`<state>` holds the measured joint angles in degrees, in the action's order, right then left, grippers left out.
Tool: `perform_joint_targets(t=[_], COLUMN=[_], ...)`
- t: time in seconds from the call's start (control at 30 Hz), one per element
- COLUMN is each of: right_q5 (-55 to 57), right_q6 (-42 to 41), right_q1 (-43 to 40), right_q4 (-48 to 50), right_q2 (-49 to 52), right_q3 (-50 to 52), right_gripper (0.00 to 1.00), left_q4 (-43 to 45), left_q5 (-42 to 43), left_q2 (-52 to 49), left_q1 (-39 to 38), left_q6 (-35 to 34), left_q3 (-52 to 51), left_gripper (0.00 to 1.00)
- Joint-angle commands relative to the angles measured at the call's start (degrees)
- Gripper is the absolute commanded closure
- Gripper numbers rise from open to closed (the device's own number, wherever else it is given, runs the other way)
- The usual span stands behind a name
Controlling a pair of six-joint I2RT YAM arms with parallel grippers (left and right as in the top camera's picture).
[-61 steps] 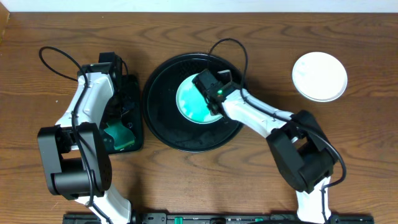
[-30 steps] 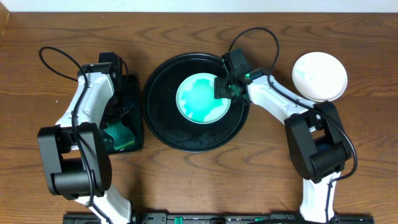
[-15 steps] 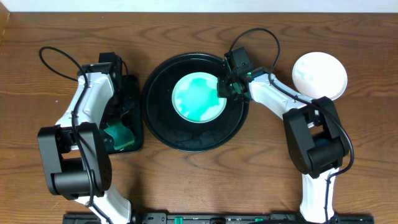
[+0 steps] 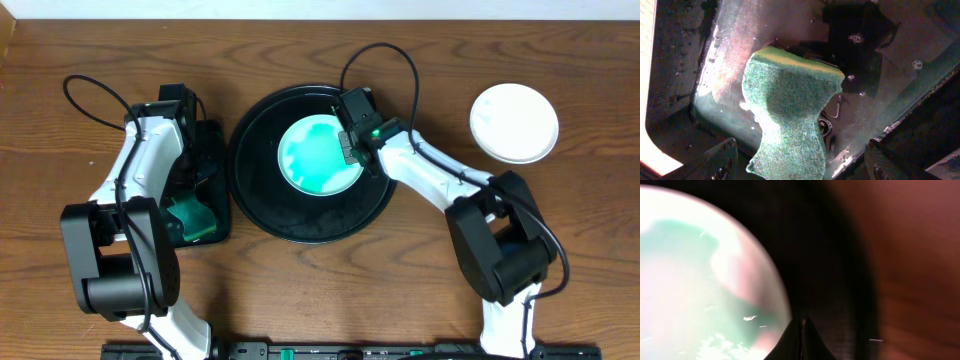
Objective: Clean dirty plates on tray and stack at the side
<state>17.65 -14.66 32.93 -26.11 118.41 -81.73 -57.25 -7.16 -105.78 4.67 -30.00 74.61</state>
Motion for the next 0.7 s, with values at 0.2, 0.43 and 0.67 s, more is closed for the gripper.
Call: perform_joint_targets(t=[0.2, 0.43, 0.67], right_q5=[15.67, -3.06, -11.52], right_q6=[3.37, -11.15, -11.45], right_q1=[3.54, 0.66, -1.44], right_q4=[-0.66, -8.0, -7.15], right_q2=[-3.1, -2.78, -0.02], right_q3=[0.2, 0.72, 1.38], right_gripper=[0.99, 0.46, 0.49], left_q4=[-0.33, -0.33, -0.33], left_q5=[0.39, 0.37, 0.37], left_q2=[-0.52, -0.52, -0.52], left_q1=[-0.13, -0.13, -0.13], left_q6=[-0.35, -0.33, -0.33], left_q3=[0.61, 0.61, 0.61], left_gripper=[0.19, 0.18, 0.18])
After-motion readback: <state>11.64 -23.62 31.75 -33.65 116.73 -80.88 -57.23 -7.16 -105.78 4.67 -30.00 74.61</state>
